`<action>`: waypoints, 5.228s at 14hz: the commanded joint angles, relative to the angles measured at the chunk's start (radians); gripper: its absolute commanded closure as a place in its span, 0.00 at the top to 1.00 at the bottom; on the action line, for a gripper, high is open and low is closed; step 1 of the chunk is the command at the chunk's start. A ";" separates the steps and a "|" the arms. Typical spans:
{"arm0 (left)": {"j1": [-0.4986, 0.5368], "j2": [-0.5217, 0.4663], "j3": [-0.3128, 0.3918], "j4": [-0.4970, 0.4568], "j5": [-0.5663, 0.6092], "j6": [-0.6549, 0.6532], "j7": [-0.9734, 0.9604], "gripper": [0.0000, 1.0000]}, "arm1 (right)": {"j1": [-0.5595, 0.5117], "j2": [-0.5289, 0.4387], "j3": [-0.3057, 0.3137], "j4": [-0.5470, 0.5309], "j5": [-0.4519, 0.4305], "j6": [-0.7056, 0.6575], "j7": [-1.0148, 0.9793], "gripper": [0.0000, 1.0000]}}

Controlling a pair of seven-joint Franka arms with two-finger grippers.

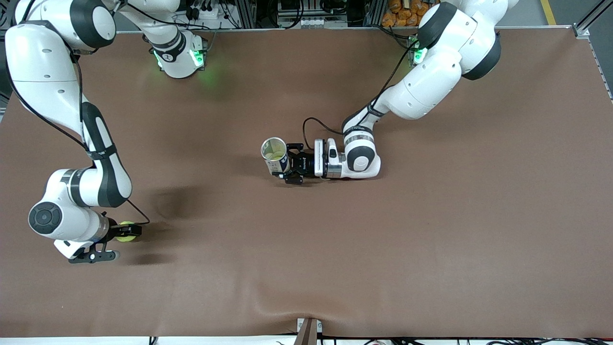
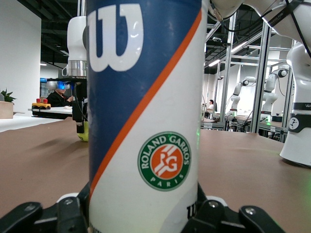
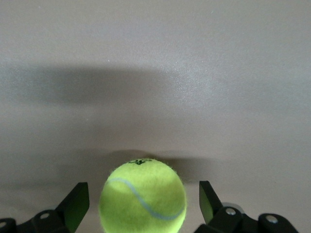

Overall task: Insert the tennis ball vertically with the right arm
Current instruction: 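Lift the second ball and carry it toward the can's open end, then open the right gripper to drop the second ball into the can, then stand the can upright on the table and open the left gripper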

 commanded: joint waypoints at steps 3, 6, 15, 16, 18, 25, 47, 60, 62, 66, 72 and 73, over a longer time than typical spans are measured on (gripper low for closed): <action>0.014 0.007 -0.008 -0.031 0.001 0.004 0.148 0.74 | -0.023 0.008 0.026 -0.015 0.009 -0.010 -0.023 1.00; 0.013 0.007 -0.008 -0.031 0.001 0.004 0.148 0.74 | -0.029 0.007 0.029 -0.018 0.011 -0.015 -0.038 0.49; 0.013 0.007 -0.008 -0.031 0.001 0.005 0.146 0.74 | 0.109 -0.323 0.034 -0.012 0.198 -0.473 0.178 0.39; 0.013 0.007 -0.008 -0.031 0.001 0.005 0.146 0.74 | 0.138 -0.369 0.035 -0.016 0.202 -0.527 0.222 0.39; 0.013 0.007 -0.007 -0.031 0.001 0.005 0.146 0.74 | 0.210 -0.446 0.034 -0.019 0.206 -0.601 0.334 0.39; 0.013 0.007 -0.008 -0.031 0.001 0.005 0.146 0.74 | 0.524 -0.467 0.034 -0.058 0.209 -0.624 0.866 0.35; 0.005 0.009 0.010 -0.031 0.001 0.008 0.146 0.74 | 0.736 -0.346 0.031 -0.053 0.264 -0.422 1.298 1.00; 0.007 0.007 0.010 -0.040 0.001 0.008 0.137 1.00 | 0.490 -0.454 0.024 -0.050 0.268 -0.570 0.917 1.00; 0.011 0.001 0.010 -0.054 0.003 0.010 0.133 1.00 | 0.416 -0.464 0.024 -0.055 0.270 -0.593 0.791 1.00; 0.045 -0.060 0.012 -0.140 0.007 0.011 0.126 1.00 | 0.284 -0.469 0.025 -0.062 0.273 -0.625 0.559 1.00; 0.125 -0.192 0.010 -0.320 0.072 0.011 0.123 1.00 | 0.190 -0.579 0.024 -0.270 0.278 -0.508 0.350 1.00; 0.135 -0.223 0.010 -0.360 0.073 0.011 0.114 1.00 | 0.180 -0.622 0.024 -0.341 0.278 -0.445 0.314 1.00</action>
